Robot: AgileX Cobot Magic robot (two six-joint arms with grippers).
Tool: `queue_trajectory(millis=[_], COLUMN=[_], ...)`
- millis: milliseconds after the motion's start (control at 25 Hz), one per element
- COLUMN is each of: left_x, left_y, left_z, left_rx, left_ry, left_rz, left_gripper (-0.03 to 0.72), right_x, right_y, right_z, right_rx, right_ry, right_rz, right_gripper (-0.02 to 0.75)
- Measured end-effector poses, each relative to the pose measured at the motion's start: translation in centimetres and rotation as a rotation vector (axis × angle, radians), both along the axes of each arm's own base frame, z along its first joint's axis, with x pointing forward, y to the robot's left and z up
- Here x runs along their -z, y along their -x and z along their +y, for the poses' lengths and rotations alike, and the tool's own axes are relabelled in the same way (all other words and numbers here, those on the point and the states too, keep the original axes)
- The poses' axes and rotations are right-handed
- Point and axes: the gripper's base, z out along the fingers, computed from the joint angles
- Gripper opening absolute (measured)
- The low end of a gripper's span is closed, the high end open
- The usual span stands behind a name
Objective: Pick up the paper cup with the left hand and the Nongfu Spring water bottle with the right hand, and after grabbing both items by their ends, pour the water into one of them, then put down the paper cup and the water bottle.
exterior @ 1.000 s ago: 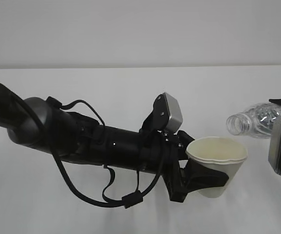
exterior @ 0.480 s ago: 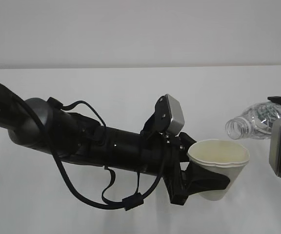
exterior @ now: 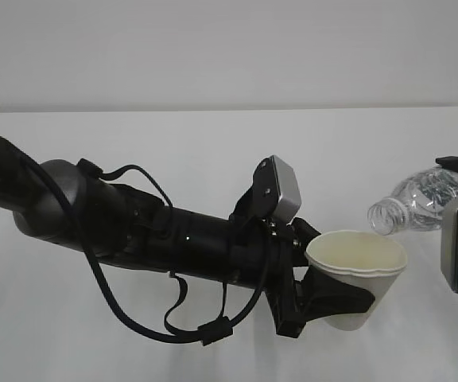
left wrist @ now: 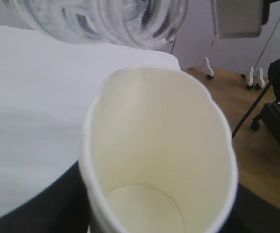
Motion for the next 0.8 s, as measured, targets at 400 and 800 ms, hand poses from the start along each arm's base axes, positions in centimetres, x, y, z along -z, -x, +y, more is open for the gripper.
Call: queue_trajectory(millis=[400,800], left_x=[0.02,0.02], left_y=[0.03,0.03], left_z=[0.01,0.01], left_rx=[0.004,0.004], left_ry=[-0.002,-0.002], left_rz=[-0.001,-0.001], left_gripper=[0.431,0.431], right_x=[-0.21,-0.21], right_y=[-0.18,-0.18], right_z=[-0.08,-0.09], right_rx=[0.019,0.005], right_ry=[-0.018,0.013], right_rz=[-0.029,-0.035], right_gripper=[0.405,0.405])
